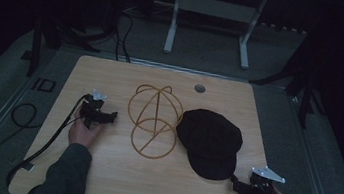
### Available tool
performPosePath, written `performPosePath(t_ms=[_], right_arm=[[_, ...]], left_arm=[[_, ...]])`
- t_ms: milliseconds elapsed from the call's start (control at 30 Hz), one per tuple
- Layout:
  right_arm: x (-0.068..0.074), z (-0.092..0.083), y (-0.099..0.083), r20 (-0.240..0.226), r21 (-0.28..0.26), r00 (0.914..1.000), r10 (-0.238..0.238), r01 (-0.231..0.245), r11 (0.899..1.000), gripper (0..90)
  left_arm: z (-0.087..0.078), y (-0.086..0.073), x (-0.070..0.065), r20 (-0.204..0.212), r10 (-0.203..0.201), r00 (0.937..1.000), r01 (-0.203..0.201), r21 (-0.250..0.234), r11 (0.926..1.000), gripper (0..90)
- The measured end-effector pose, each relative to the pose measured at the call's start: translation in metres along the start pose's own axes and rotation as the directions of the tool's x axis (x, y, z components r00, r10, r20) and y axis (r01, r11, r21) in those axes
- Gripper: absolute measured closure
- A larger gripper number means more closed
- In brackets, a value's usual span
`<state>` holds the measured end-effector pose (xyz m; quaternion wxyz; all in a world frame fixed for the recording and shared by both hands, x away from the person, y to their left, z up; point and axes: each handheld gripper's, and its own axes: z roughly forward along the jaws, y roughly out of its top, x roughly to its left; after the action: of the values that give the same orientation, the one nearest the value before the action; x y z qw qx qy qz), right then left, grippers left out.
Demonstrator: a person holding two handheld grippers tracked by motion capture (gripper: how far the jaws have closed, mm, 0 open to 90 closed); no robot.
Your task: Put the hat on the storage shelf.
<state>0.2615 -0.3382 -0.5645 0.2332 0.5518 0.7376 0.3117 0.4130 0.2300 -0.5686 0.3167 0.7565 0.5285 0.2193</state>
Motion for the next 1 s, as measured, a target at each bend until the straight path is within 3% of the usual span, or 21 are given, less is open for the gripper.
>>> performPosePath(t_ms=[233, 367, 433, 767, 1000], right_arm=[[0.000, 0.000, 0.003, -0.006, 0.028, 1.0000, -0.006, 0.006, 1.000, 17.1], [-0.002, -0.004, 0.008, -0.026, 0.055, 0.9996, -0.009, 0.010, 0.998, 34.8], [-0.003, -0.005, 0.011, -0.057, 0.068, 0.9984, -0.005, 0.009, 0.998, 41.0], [-0.005, -0.019, 0.023, -0.062, 0.086, 0.9950, -0.078, 0.083, 0.993, 43.0], [0.001, -0.025, 0.029, -0.077, 0.102, 0.9852, -0.153, 0.161, 0.982, 44.1]], left_arm=[[0.000, 0.000, 0.000, 0.000, 0.000, 1.0000, 0.000, 0.000, 1.0000, 13.7], [0.000, 0.000, 0.000, 0.000, 0.000, 1.0000, 0.000, 0.000, 1.0000, 13.7], [0.000, 0.000, 0.000, 0.000, 0.000, 1.0000, 0.000, 0.000, 1.0000, 13.7], [0.000, 0.000, 0.000, 0.000, 0.000, 1.0000, 0.000, 0.000, 1.0000, 13.7], [0.000, 0.000, 0.000, 0.000, 0.000, 1.0000, 0.000, 0.000, 1.0000, 13.7]])
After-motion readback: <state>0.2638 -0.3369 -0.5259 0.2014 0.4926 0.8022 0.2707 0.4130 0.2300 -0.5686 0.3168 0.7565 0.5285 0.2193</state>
